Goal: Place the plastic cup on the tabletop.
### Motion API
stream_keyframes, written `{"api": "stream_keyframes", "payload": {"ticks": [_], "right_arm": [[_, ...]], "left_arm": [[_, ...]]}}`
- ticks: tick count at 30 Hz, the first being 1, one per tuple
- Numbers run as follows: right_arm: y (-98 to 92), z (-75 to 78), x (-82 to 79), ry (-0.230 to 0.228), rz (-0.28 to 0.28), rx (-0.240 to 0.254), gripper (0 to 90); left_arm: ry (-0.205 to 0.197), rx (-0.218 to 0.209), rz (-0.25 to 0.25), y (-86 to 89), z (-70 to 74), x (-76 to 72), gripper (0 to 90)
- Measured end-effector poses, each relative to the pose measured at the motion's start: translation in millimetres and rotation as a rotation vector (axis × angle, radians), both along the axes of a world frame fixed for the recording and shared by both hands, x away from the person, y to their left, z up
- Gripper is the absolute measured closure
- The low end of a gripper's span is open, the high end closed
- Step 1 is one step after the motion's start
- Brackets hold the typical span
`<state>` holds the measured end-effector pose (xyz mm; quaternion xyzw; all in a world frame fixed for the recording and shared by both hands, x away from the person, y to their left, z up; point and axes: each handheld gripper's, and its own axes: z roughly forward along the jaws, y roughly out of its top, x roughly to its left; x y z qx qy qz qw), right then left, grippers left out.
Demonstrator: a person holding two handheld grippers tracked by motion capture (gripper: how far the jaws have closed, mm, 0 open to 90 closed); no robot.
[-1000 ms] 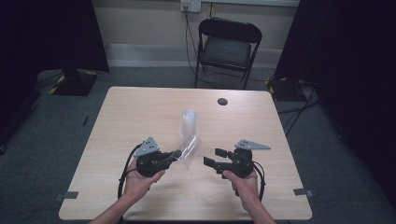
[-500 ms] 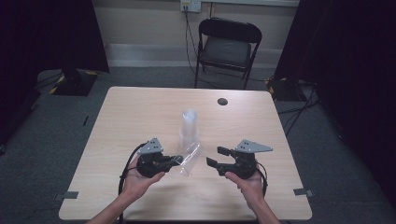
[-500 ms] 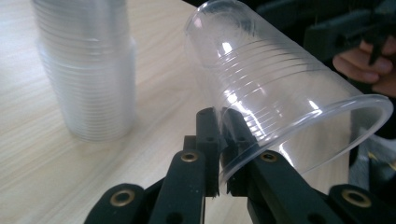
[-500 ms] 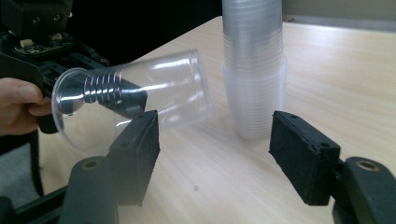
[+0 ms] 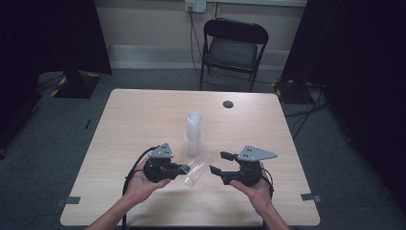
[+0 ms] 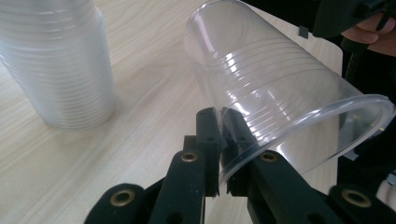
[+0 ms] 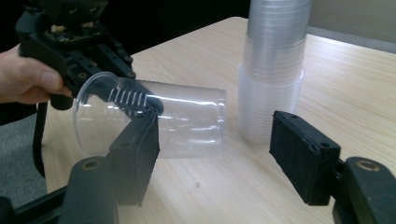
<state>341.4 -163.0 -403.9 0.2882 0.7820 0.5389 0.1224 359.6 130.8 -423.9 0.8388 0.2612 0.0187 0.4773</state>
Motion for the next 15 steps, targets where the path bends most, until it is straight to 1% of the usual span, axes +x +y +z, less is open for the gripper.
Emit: {"api": "stream_keyframes", "payload": {"ticks": [4, 7, 9, 11, 12, 15], "right_arm": [[2.4, -0.8, -2.2, -0.006, 0.028, -0.018, 31.6], [5.1, 0.2, -2.0, -0.012, 0.051, -0.027, 29.5], [7.3, 2.1, -1.7, -0.016, 0.067, -0.028, 28.1], [10.6, 3.3, -2.2, -0.024, 0.091, -0.029, 26.4], [12.0, 3.3, -2.6, -0.023, 0.099, -0.029, 26.0], [18.8, 2.4, -4.8, -0.023, 0.128, -0.049, 25.9]], "left_arm": [[0.025, 0.012, -0.030, -3.0, -1.0, 1.7, 86.6], [0.034, 0.014, -0.046, -4.3, -1.4, 2.8, 86.6], [0.038, 0.024, -0.067, -4.7, -0.9, 3.0, 86.5], [0.033, 0.039, -0.073, -5.3, 0.8, 2.0, 86.5], [0.038, 0.029, -0.077, -5.8, 1.2, 1.6, 86.5], [0.037, 0.046, -0.115, -8.9, 1.4, 0.0, 86.5]]}}
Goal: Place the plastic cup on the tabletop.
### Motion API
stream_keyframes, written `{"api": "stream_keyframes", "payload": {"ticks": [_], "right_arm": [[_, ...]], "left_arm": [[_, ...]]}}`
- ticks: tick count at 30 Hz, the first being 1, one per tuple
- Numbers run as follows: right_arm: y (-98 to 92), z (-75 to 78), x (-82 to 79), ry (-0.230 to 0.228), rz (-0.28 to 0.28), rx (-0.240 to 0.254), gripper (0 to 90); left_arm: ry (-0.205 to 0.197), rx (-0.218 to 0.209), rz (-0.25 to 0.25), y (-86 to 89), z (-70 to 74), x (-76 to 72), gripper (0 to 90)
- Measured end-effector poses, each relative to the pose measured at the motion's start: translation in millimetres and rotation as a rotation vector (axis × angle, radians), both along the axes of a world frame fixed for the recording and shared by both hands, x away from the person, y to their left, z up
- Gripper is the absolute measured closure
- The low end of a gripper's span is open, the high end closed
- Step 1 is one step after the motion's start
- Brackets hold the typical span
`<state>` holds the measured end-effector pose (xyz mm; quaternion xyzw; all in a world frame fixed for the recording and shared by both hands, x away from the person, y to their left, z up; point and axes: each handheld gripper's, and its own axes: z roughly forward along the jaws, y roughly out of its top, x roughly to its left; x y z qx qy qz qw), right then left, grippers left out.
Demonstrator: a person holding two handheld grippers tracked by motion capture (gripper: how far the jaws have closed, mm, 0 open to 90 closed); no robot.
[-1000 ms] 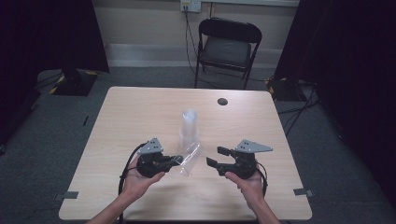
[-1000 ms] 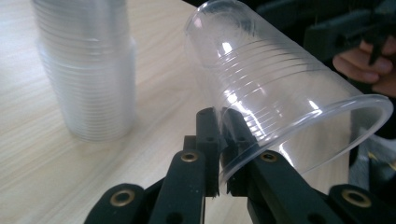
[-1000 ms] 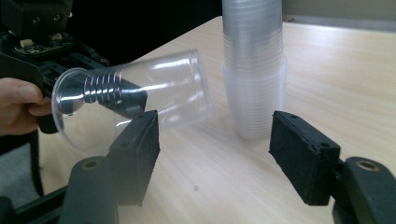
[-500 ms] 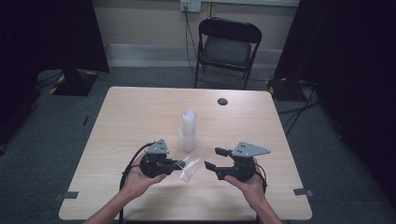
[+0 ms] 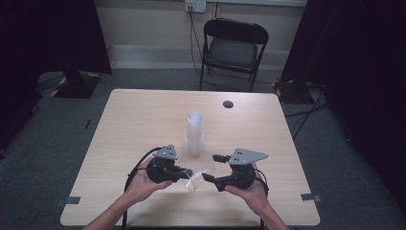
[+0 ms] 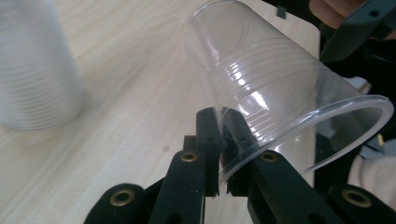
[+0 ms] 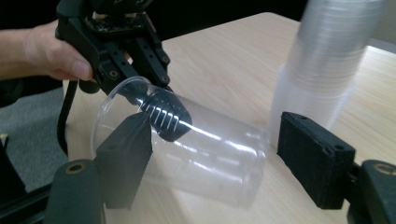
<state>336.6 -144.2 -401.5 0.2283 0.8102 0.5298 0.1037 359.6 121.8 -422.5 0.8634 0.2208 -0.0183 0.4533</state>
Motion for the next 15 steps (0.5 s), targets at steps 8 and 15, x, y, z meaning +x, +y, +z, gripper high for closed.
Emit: {"api": "stream_keyframes", "payload": {"ticks": [8, 15], "right_arm": [[3.1, -2.9, -3.8, -0.019, 0.051, -0.016, 28.8], [2.1, -5.6, -7.7, -0.032, 0.063, -0.045, 22.3]], "left_arm": [[0.005, 0.014, -0.004, -5.4, -0.3, 0.0, 86.4], [0.017, 0.014, -0.006, -8.5, 0.1, 1.5, 86.6]]}}
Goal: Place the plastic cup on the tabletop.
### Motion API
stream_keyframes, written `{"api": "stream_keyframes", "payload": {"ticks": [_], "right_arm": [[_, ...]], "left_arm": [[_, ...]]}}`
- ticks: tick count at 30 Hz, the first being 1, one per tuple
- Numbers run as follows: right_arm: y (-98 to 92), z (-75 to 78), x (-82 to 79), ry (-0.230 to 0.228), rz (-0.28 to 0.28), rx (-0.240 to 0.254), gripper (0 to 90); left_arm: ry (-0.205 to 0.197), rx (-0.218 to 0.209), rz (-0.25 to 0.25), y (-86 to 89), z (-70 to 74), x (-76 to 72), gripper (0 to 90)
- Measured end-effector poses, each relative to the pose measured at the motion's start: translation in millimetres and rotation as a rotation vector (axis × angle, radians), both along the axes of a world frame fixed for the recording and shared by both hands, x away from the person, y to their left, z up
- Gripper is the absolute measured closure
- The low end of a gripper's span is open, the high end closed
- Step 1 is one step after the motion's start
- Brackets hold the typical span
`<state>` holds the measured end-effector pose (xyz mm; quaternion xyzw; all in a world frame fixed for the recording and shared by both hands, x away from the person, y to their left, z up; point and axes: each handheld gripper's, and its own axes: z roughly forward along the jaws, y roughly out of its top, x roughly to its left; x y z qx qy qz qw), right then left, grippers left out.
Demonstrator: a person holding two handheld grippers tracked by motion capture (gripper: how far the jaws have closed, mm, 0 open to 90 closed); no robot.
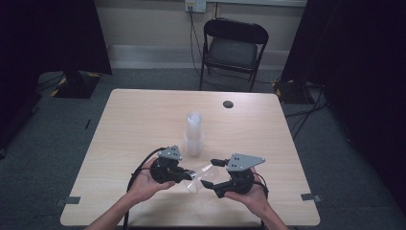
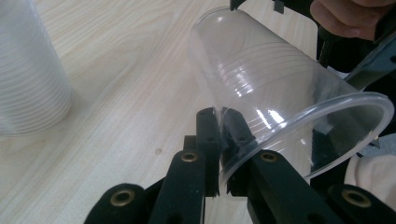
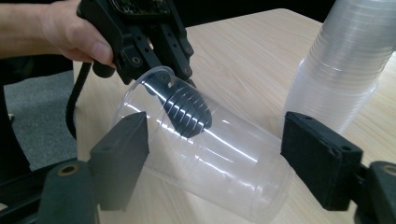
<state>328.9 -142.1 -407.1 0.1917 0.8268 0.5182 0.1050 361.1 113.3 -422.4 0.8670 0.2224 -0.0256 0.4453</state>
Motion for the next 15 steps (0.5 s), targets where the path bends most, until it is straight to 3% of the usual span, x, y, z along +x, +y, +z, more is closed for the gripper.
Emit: {"api": "stream_keyframes", "payload": {"ticks": [15], "right_arm": [[4.3, -4.1, 0.3, -0.008, 0.015, -0.030, 15.5]], "left_arm": [[0.004, -0.034, 0.044, 2.2, 4.7, 3.9, 87.2]]}}
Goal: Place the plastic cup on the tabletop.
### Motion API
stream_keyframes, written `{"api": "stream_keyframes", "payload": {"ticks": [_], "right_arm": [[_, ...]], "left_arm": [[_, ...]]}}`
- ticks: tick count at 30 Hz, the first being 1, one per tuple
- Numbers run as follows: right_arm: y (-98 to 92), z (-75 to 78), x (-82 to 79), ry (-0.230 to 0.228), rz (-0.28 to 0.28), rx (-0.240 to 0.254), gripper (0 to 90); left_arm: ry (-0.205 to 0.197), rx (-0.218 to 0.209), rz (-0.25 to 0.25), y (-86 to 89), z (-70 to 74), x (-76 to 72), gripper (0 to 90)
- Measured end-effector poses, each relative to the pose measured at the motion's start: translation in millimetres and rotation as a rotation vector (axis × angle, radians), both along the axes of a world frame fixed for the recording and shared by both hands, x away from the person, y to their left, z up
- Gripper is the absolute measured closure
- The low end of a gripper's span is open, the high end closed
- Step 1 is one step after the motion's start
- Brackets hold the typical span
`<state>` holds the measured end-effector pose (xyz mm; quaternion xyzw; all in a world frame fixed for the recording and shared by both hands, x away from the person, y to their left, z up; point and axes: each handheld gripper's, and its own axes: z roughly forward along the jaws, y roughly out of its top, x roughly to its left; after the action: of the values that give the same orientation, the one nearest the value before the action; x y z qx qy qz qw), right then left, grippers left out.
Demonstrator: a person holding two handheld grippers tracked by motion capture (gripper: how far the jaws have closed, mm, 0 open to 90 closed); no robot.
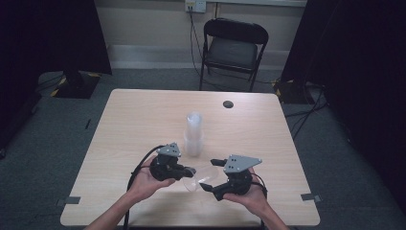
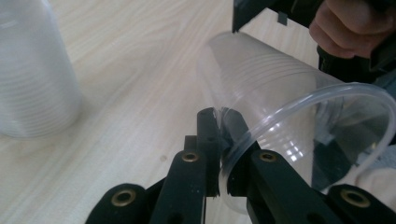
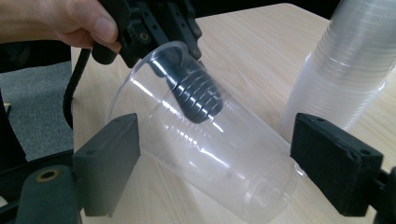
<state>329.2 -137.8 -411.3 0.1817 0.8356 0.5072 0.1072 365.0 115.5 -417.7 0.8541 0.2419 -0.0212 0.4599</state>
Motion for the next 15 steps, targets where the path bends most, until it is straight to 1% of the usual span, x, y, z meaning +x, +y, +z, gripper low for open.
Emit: {"api": "stream_keyframes", "payload": {"ticks": [3, 4, 6, 8, 10, 12, 13, 14, 15], "right_arm": [[0.6, -0.5, -0.7, -0.006, -0.001, -0.006, 15.6], [1.0, -0.8, -1.0, -0.007, -0.001, -0.008, 15.5], [1.9, -1.8, -1.5, -0.013, -0.002, -0.018, 14.9], [2.7, -2.2, -1.9, -0.016, -0.001, -0.024, 14.7], [3.6, -2.5, -1.8, -0.017, 0.005, -0.033, 14.8], [4.4, -3.3, -0.8, -0.005, 0.009, -0.037, 15.7], [5.2, -3.9, -0.6, -0.004, 0.007, -0.041, 15.2], [6.0, -4.4, -0.7, -0.010, 0.006, -0.047, 14.8], [6.5, -4.5, -1.0, -0.005, 0.008, -0.047, 14.5]], "left_arm": [[0.001, 0.000, -0.005, 0.3, 0.2, 1.7, 87.3], [0.008, -0.009, 0.000, -0.1, -0.3, 2.4, 87.3], [0.014, -0.002, -0.005, 0.3, -0.5, 3.6, 87.3], [0.012, -0.012, 0.002, -0.2, -0.1, 3.7, 87.3], [-0.002, -0.019, 0.019, -0.3, 0.5, 4.1, 88.0], [0.006, -0.033, 0.030, -1.3, -0.3, 4.7, 89.0], [0.006, -0.039, 0.035, -2.3, -0.1, 4.5, 88.9], [0.002, -0.036, 0.029, -2.8, 0.3, 4.7, 89.0], [0.008, -0.041, 0.034, -3.0, 0.6, 4.6, 89.0]]}}
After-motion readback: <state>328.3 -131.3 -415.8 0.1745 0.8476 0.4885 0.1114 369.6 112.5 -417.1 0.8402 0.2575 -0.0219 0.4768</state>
